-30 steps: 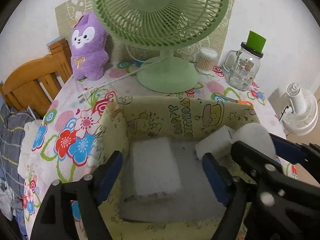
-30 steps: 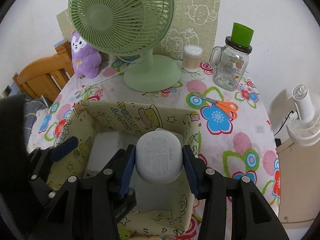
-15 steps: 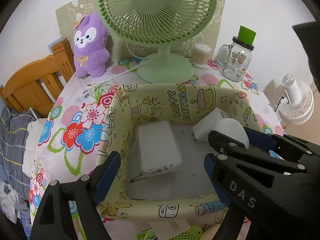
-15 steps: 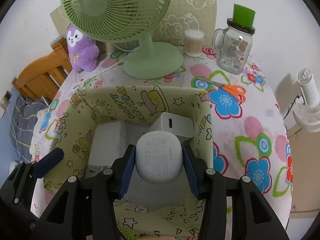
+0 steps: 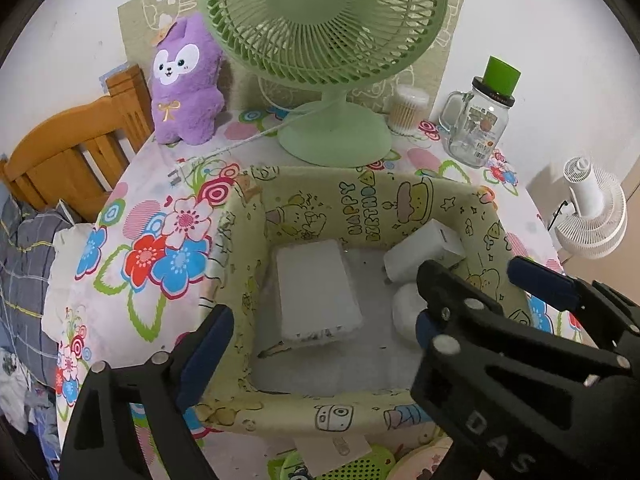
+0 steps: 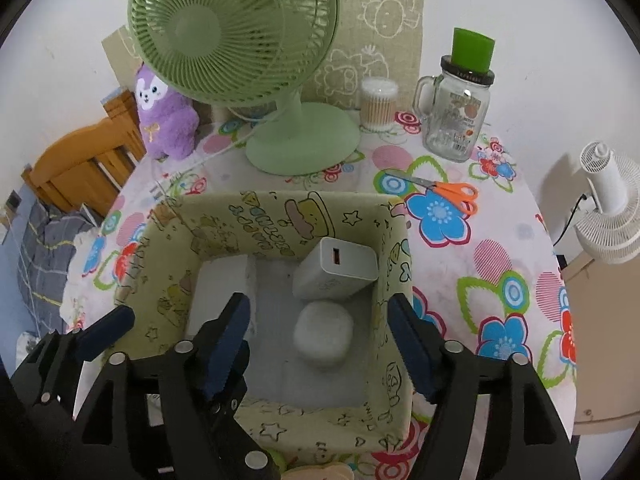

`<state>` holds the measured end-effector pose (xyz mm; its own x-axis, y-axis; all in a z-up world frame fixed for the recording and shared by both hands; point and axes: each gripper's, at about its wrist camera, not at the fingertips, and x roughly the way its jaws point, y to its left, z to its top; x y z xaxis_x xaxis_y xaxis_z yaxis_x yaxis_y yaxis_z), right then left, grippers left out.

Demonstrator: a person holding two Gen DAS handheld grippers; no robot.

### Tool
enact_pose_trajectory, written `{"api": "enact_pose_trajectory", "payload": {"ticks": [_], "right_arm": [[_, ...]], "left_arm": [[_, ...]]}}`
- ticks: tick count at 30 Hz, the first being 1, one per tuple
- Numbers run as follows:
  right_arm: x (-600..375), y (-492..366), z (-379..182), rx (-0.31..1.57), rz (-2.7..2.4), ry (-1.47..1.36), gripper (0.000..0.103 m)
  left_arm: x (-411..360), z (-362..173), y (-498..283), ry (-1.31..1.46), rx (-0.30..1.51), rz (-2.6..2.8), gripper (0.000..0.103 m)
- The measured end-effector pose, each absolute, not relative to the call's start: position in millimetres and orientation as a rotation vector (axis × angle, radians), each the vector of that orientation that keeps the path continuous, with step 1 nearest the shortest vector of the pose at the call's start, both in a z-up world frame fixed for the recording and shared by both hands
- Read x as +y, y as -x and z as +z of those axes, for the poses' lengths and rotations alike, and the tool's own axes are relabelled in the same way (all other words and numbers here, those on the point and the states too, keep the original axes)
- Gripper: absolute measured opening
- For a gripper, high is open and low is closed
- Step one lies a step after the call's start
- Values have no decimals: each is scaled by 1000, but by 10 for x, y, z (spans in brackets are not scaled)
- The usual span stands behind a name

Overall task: Organize rigid objects
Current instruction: 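Open the left gripper to drop the case while the right drops the round container into the box, then raise both open grippers out of the fabric box and back away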

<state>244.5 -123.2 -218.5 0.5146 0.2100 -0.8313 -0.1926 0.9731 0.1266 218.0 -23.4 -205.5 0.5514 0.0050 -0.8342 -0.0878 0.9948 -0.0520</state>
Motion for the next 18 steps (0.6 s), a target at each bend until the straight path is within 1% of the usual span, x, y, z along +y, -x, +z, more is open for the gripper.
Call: {"api": "enact_pose_trajectory", "payload": {"ticks": [2, 4, 7, 12, 18], "right_arm": [[-1245, -2413, -2137, 994, 231, -27, 84], [-1258, -2372, -2073, 977, 218, -29, 88], [-1250, -2327, -1995, 965, 216, -24, 88], [-1250, -2249, -1872, 971, 210, -56, 88], [-1292, -2078, -1699, 924, 184, -98, 88]], "left_arm": [[-219, -2022, -2166, 91, 983, 50, 95], [-204, -1989, -2144, 99, 980, 52, 96], [-190, -1923, -2098, 92, 966, 73, 99], [-137, -1781, -2010, 82, 944, 70, 99], [-102, -1621, -1913, 72, 918, 72, 100]]}}
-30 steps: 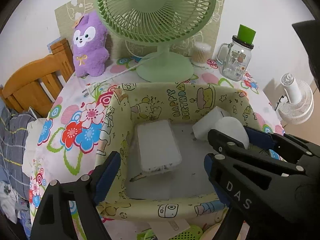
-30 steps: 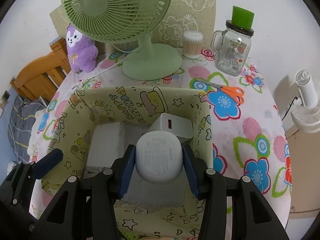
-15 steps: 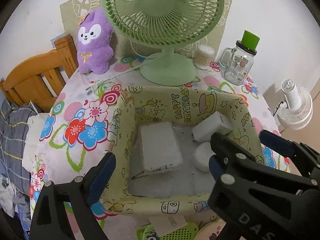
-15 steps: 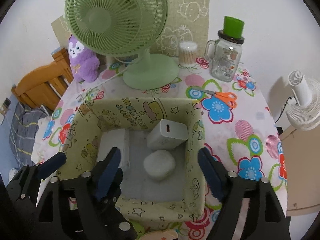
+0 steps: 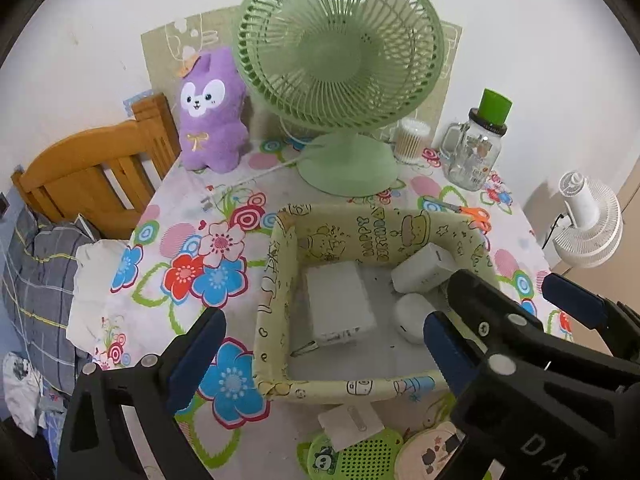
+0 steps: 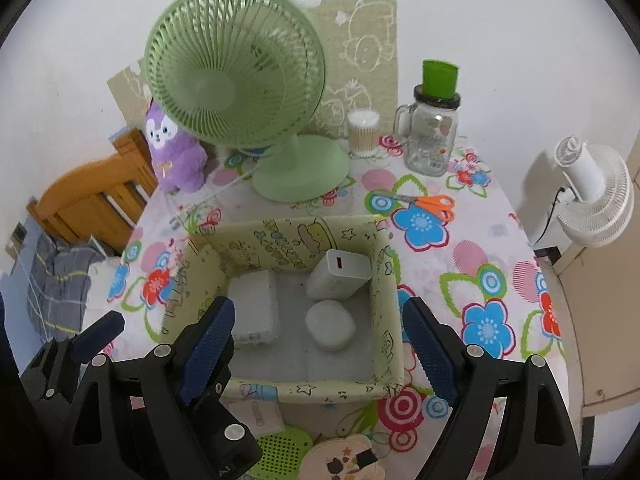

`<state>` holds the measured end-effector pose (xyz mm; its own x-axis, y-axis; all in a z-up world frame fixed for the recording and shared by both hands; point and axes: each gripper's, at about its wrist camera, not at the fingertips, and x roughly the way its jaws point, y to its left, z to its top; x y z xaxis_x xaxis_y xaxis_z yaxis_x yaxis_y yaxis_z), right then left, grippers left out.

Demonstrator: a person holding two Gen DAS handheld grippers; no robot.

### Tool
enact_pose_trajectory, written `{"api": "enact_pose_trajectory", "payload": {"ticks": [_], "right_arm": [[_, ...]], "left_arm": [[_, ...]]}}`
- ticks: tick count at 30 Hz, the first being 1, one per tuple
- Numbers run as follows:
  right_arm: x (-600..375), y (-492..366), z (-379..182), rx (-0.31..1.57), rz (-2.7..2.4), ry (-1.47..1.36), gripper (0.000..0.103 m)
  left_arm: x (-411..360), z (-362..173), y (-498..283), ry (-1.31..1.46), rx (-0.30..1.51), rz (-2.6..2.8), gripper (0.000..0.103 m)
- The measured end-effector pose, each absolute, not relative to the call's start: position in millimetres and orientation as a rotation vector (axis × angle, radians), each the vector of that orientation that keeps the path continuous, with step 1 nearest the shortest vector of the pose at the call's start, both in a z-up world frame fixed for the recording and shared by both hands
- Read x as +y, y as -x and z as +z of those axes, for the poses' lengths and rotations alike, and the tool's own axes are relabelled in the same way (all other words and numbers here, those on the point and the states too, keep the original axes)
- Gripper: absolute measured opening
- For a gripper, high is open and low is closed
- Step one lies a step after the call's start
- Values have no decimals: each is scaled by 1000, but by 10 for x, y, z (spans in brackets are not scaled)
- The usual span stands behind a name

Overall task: Organize rigid objects
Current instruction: 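Raise both open grippers out of the fabric box and back away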

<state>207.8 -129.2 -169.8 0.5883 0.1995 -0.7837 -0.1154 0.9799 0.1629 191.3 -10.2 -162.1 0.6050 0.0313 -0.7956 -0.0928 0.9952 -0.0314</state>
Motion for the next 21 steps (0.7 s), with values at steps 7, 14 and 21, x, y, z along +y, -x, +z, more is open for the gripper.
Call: {"api": "enact_pose_trajectory", "payload": {"ticks": [7, 14, 21], "right_arm": [[-1303, -1887, -1498, 877, 164, -66, 88], [-1341, -1706, -1361, 856, 152, -73, 88], [-1353, -1511, -1254, 837, 144, -76, 88]], "left_arm": [[-150, -1443, -1781, 44, 898, 40, 100], [-172, -1306, -1617, 41, 875, 25, 101], [-189, -1199, -1445, 30, 852, 1, 100]]}}
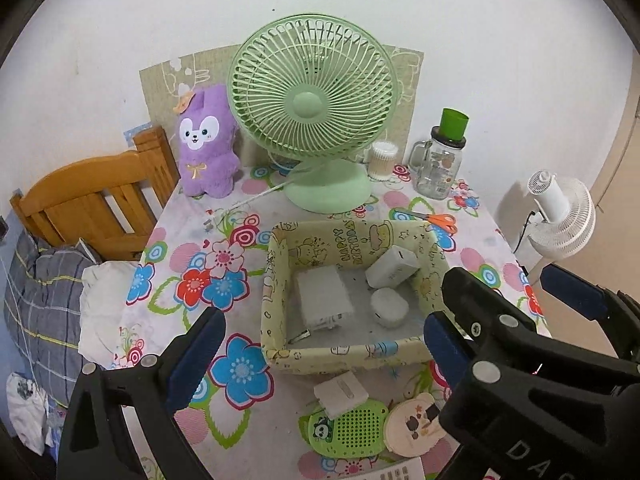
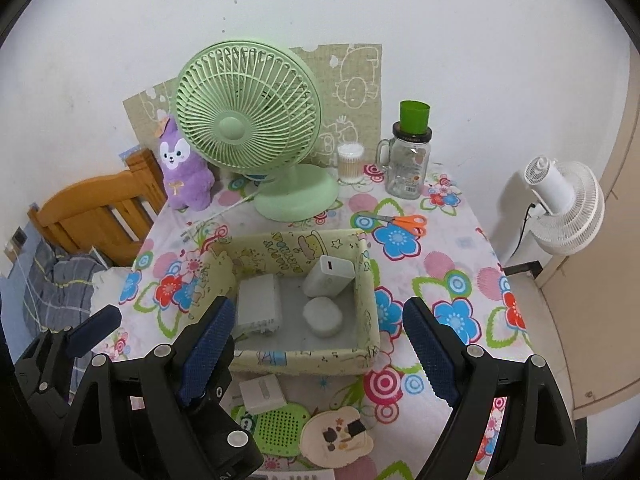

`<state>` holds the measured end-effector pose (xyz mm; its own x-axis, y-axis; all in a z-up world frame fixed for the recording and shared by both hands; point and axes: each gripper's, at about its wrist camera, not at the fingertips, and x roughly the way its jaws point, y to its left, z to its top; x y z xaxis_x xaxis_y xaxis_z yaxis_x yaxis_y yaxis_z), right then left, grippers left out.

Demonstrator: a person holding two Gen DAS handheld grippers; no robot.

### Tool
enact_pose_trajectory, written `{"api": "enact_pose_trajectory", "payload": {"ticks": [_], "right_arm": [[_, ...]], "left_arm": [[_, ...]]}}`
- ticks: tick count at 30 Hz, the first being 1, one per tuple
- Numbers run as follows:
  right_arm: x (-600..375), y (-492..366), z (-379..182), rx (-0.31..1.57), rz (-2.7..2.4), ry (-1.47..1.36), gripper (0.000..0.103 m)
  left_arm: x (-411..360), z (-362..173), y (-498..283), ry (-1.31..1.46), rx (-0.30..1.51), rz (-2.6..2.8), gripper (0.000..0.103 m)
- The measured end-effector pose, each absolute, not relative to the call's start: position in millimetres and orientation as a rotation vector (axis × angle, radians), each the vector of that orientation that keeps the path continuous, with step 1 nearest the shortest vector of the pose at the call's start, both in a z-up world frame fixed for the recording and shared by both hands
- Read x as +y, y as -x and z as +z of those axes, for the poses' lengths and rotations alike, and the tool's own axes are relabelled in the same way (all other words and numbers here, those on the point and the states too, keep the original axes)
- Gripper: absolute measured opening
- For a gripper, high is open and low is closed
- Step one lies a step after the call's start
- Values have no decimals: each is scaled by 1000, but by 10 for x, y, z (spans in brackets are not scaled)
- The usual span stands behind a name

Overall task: Organize rigid objects
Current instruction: 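Raise both open grippers out of the fabric box and back away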

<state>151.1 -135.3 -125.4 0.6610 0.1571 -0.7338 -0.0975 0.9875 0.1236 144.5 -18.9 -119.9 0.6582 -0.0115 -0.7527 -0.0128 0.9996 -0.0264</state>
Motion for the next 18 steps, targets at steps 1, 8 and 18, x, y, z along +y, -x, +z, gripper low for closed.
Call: {"api": "enact_pose_trajectory", "payload": {"ticks": [1, 8, 18], "right_arm": [[-1355, -1488, -1241, 835, 143, -78, 88], [-1353, -1314, -1168, 822, 133, -76, 88], [-1351, -1075, -1129, 805, 105, -72, 88]], "left_arm": [[-192, -1192, -1427, 32, 853, -5, 100], [-209, -1117, -1275, 17, 836, -15, 100], [-207, -1107, -1073, 5, 825, -45, 100]]}}
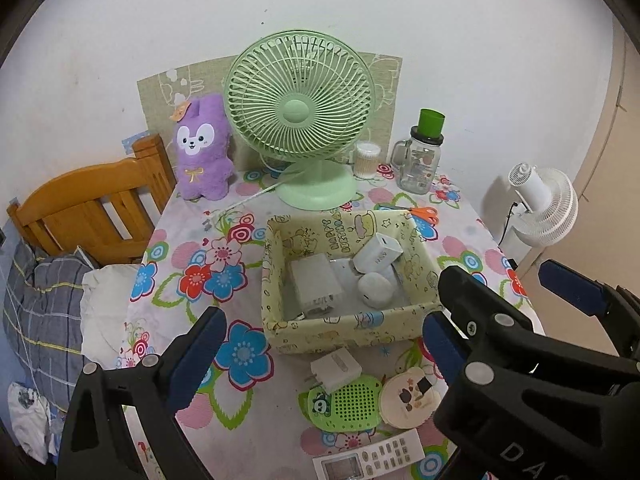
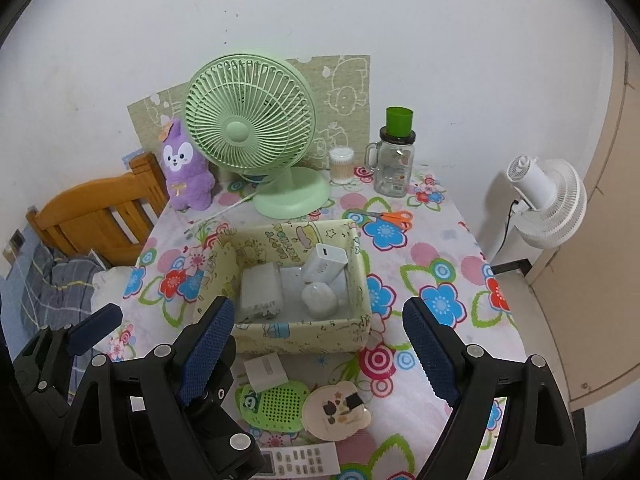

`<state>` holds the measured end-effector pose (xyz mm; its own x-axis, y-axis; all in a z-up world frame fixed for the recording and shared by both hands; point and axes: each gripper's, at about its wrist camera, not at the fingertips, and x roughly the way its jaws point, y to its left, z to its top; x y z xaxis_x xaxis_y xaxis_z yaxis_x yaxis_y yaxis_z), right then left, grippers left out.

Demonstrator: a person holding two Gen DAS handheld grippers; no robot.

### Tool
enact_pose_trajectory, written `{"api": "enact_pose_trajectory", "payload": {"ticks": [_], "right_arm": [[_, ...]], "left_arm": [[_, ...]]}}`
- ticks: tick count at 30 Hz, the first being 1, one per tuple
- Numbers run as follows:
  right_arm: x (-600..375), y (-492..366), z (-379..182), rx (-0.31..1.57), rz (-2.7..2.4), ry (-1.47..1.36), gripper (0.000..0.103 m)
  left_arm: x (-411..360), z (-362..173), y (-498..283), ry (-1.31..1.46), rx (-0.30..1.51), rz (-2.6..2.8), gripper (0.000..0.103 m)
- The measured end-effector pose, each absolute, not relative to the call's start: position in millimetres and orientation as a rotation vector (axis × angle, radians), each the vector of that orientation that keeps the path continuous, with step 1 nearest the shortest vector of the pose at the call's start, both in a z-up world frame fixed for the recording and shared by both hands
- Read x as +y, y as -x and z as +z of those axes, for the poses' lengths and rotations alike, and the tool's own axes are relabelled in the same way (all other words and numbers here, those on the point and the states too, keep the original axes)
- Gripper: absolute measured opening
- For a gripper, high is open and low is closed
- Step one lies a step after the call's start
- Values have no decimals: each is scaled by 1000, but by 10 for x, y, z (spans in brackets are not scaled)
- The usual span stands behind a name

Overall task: Organize rigid objects
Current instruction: 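Raise both open grippers out of the fabric box and back away, then move the left gripper to the white plug charger while the right approaches the hedgehog-print container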

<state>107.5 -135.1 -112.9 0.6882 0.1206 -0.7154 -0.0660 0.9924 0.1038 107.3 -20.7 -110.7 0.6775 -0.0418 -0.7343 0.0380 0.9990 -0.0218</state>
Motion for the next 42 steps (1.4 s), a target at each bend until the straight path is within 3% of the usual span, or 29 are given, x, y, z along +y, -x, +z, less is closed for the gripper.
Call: {"api": "enact_pose_trajectory", "payload": {"ticks": [42], "right_arm": [[-1471, -720, -2009, 943, 49, -112, 88]], "left_arm": [[-157, -2029, -822, -46, 900, -100, 100]]}}
